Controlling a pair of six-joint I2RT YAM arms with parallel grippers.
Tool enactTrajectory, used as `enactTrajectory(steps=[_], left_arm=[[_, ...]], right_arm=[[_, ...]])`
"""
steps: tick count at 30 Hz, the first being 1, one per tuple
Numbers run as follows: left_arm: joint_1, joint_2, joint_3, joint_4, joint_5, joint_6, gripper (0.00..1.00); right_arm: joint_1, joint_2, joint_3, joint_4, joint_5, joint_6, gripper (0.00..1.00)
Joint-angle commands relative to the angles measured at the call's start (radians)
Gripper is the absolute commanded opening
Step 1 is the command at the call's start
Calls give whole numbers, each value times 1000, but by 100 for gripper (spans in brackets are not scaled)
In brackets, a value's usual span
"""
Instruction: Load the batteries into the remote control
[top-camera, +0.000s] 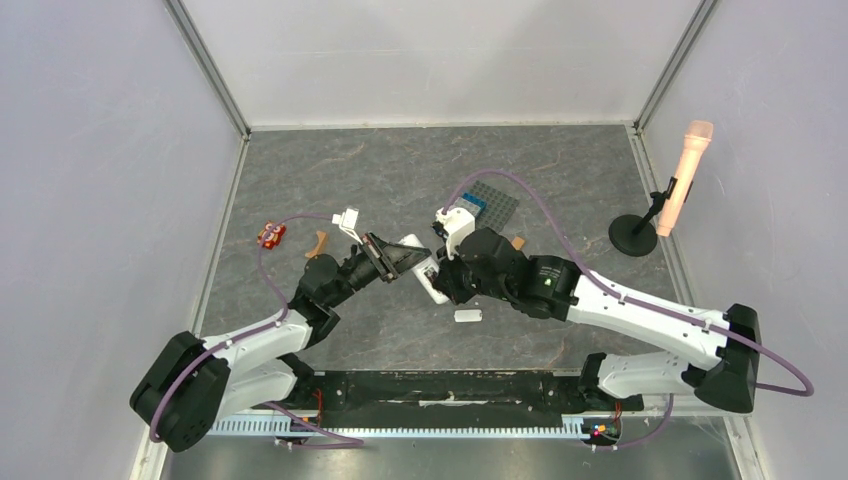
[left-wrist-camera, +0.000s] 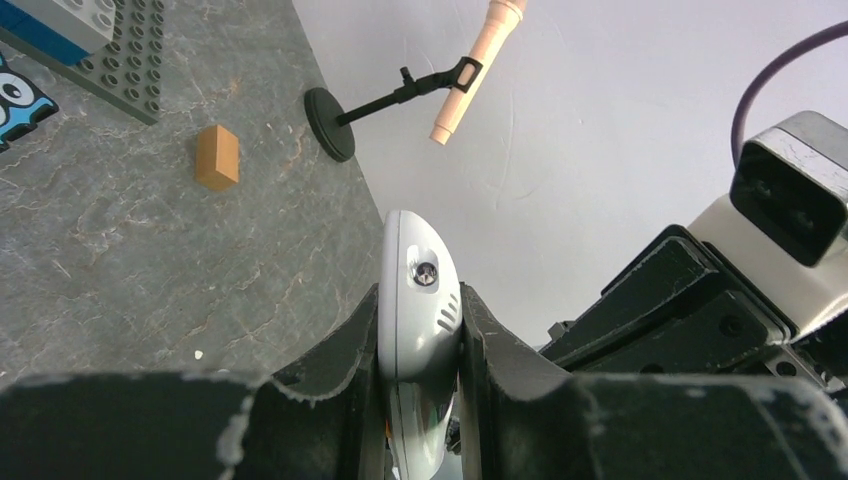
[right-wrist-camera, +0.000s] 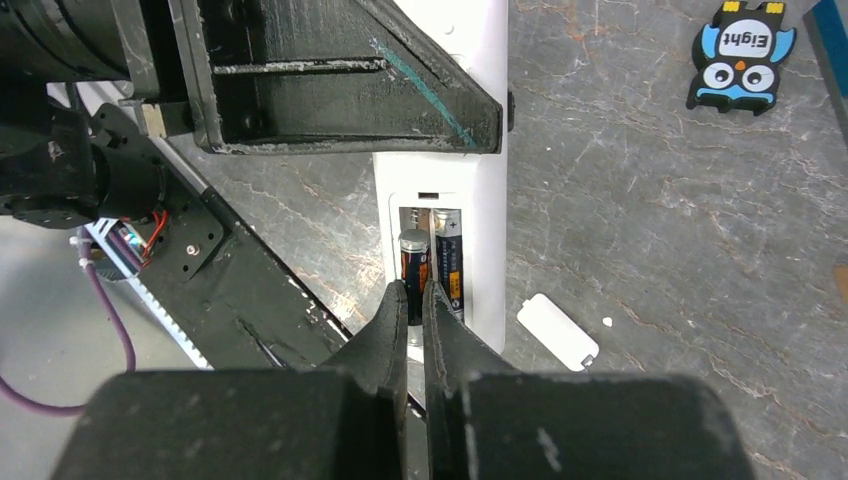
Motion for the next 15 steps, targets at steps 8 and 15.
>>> enactTrajectory(steps=[8, 15], left_arm=[[-7, -3, -9, 62, -54, -109, 2], [-7, -21, -11, 24, -66, -114, 2]], right_arm=[[43, 81, 125, -82, 175, -15, 4], [46, 109, 154, -121, 162, -44, 8]])
